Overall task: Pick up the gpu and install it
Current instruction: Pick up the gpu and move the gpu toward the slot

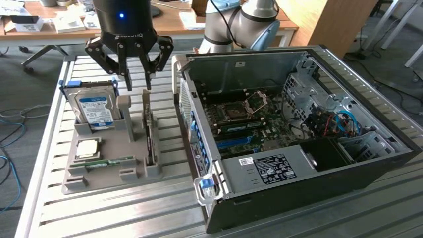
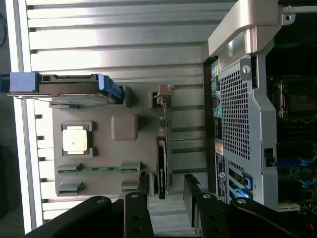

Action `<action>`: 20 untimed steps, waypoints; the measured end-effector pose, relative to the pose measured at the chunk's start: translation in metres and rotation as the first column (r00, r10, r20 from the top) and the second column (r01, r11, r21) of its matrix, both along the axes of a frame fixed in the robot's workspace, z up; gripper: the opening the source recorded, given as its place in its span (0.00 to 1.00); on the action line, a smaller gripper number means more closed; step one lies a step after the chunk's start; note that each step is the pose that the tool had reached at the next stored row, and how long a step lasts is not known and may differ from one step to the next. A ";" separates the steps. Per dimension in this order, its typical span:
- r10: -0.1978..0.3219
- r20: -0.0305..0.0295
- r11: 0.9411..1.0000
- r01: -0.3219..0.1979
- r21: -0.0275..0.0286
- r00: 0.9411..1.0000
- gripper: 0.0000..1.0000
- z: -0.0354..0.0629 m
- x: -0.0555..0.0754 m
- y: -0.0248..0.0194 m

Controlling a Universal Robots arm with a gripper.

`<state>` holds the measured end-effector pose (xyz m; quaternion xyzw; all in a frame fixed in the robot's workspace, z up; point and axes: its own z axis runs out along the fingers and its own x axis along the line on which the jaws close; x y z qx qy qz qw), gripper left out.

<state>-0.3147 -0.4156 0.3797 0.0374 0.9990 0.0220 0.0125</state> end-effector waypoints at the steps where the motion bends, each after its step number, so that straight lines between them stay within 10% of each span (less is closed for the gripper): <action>1: 0.000 0.000 1.000 0.000 0.000 1.000 0.42 -0.0009 0.000 0.0000; 20: 0.000 0.000 1.000 0.000 0.000 1.000 0.42 -0.0106 0.000 0.0000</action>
